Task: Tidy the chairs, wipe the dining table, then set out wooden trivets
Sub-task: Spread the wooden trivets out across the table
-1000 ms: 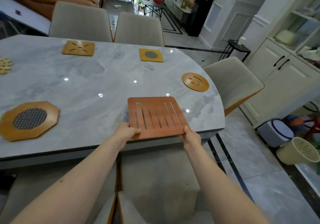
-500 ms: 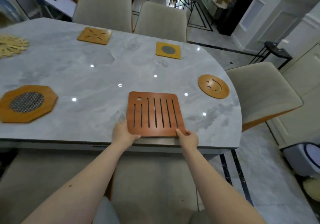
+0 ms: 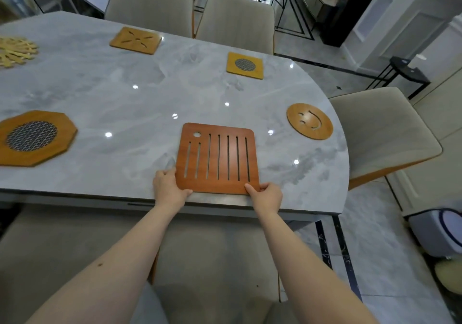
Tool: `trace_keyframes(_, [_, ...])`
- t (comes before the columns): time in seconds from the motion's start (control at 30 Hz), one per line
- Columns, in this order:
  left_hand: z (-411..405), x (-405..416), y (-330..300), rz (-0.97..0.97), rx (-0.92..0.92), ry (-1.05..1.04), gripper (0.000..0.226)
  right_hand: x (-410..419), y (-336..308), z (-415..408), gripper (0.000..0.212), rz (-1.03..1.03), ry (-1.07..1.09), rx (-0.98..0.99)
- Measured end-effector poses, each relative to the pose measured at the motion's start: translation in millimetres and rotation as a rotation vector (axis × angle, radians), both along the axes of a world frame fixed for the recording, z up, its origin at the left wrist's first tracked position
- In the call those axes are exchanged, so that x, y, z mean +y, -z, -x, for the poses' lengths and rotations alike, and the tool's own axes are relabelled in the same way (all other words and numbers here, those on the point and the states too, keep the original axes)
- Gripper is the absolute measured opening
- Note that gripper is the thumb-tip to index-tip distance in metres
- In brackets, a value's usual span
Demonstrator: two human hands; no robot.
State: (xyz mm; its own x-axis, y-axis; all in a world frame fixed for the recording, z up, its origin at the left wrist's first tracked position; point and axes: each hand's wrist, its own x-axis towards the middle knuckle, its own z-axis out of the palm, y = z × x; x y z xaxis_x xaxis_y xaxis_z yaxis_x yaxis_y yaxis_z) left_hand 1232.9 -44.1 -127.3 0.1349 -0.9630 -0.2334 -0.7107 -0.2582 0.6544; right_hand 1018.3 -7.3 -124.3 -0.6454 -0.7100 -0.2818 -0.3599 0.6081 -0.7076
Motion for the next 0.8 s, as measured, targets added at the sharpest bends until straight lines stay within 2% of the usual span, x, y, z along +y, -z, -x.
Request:
trace_keyframes(0.23, [7, -2, 5, -0.004, -0.011, 0.047, 0.075, 4, 2, 6, 0.033, 0.025, 0.03, -0.008])
trace_keyframes(0.57, [14, -2, 6, 0.047, -0.014, 0.028, 0.065, 2, 2, 8, 0.031, 0.027, 0.039, 0.022])
trace_keyframes(0.8, [15, -2, 5, 0.02, -0.008, 0.003, 0.072, 2, 2, 7, 0.03, 0.018, 0.026, 0.042])
